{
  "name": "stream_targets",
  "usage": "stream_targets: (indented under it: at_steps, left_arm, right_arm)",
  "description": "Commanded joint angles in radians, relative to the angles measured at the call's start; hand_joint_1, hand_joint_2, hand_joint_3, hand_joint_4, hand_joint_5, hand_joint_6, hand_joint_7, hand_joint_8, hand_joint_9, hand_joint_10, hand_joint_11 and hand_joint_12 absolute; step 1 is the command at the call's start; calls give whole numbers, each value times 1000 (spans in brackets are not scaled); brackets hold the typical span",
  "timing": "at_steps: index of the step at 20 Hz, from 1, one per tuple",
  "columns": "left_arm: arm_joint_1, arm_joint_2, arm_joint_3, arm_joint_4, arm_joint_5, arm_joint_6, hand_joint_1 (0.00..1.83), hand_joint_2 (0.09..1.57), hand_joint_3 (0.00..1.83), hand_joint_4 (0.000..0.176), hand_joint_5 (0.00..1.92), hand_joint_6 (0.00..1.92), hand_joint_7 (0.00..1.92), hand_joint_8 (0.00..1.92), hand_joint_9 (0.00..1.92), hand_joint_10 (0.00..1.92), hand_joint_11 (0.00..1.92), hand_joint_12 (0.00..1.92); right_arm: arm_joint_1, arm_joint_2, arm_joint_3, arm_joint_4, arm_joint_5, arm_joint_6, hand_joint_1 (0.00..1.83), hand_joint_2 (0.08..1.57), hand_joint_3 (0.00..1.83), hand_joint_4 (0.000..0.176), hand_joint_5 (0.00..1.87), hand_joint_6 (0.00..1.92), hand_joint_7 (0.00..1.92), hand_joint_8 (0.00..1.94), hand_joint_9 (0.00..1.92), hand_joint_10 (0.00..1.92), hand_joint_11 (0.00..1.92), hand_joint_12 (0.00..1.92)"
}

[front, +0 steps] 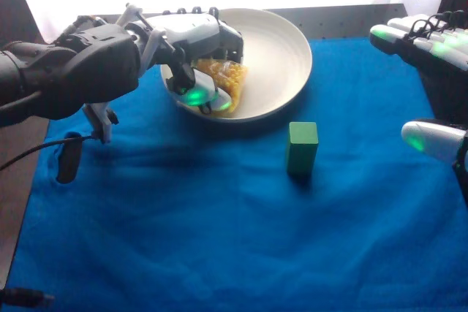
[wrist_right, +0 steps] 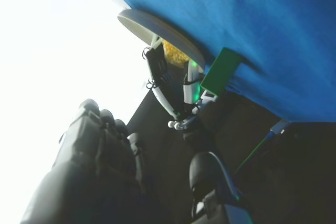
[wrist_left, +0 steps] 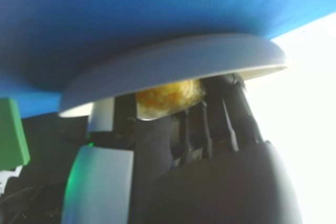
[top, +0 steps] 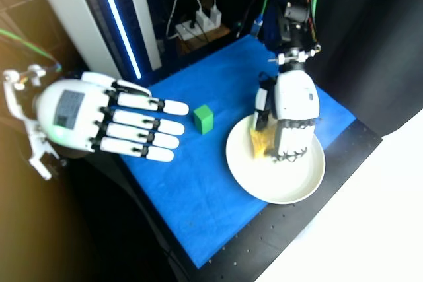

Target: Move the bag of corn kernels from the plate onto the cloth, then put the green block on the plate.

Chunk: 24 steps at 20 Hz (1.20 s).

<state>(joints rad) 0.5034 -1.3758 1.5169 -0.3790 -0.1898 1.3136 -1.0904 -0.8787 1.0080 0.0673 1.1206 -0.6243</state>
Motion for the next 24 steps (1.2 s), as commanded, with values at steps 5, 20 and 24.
stream_targets:
  at_steps: [5, 20, 24]
  left_arm:
    - [-45, 66, -93, 64, -234, -38, 994, 1440, 2, 9, 478, 1747, 380, 1856, 271, 1829, 419, 1921]
    - [334, 425, -551, 254, -860, -321, 1013, 1419, 1, 24, 450, 1738, 466, 1785, 432, 1813, 580, 1921]
    - [430, 408, -574, 236, -868, -375, 971, 1416, 2, 0, 462, 1738, 222, 1270, 265, 1361, 283, 1615]
  right_arm:
    - [3, -4, 4, 13, 124, 11, 369, 1394, 4, 75, 0, 0, 0, 0, 0, 0, 0, 0]
    - [-5, -4, -2, 24, 125, 22, 297, 1403, 5, 34, 0, 0, 0, 0, 0, 0, 0, 0]
    - [-5, -5, -2, 24, 125, 27, 272, 1399, 0, 55, 0, 0, 0, 0, 0, 0, 1, 0]
